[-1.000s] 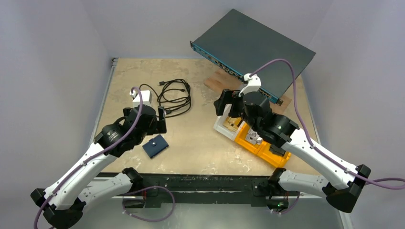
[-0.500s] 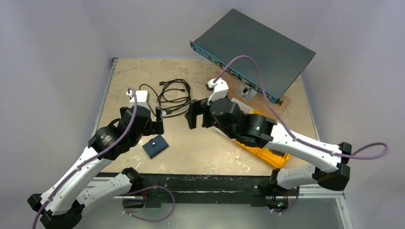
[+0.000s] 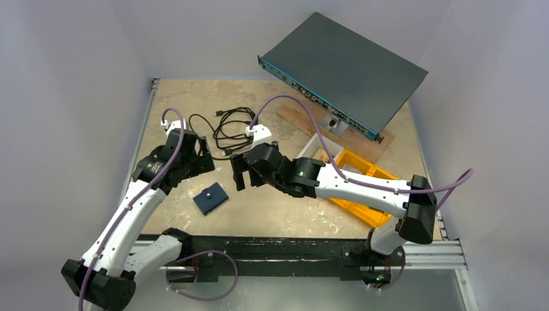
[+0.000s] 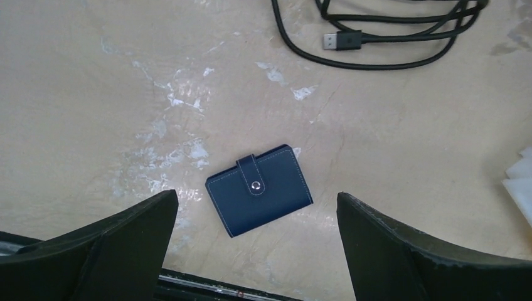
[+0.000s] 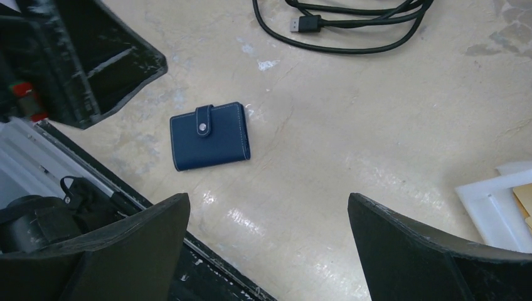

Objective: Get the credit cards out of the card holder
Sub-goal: Open the card holder at the center of the board.

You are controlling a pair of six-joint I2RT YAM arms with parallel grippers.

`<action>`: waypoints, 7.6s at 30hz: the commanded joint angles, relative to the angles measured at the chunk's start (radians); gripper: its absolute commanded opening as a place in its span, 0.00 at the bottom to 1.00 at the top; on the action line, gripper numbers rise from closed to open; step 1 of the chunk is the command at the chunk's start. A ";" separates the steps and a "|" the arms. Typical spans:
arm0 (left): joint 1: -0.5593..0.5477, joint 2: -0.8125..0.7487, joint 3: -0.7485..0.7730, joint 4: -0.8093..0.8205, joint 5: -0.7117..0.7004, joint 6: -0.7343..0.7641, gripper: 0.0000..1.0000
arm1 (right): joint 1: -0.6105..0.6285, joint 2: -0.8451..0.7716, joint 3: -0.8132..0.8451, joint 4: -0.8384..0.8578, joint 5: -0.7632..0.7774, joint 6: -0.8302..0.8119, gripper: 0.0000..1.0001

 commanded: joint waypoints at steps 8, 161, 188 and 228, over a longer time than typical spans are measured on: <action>0.120 0.161 -0.201 0.180 0.143 -0.208 0.56 | -0.046 -0.021 -0.118 0.117 -0.051 -0.008 0.99; -0.554 0.367 -0.153 0.293 0.204 -0.073 0.68 | -0.174 -0.145 -0.606 0.275 -0.195 0.281 0.73; -0.577 0.508 -0.173 0.336 0.214 -0.221 0.00 | -0.173 -0.176 -0.668 0.312 -0.303 0.220 0.71; -0.261 0.211 -0.345 0.466 0.451 -0.300 0.22 | -0.103 0.119 -0.413 0.336 -0.301 0.225 0.26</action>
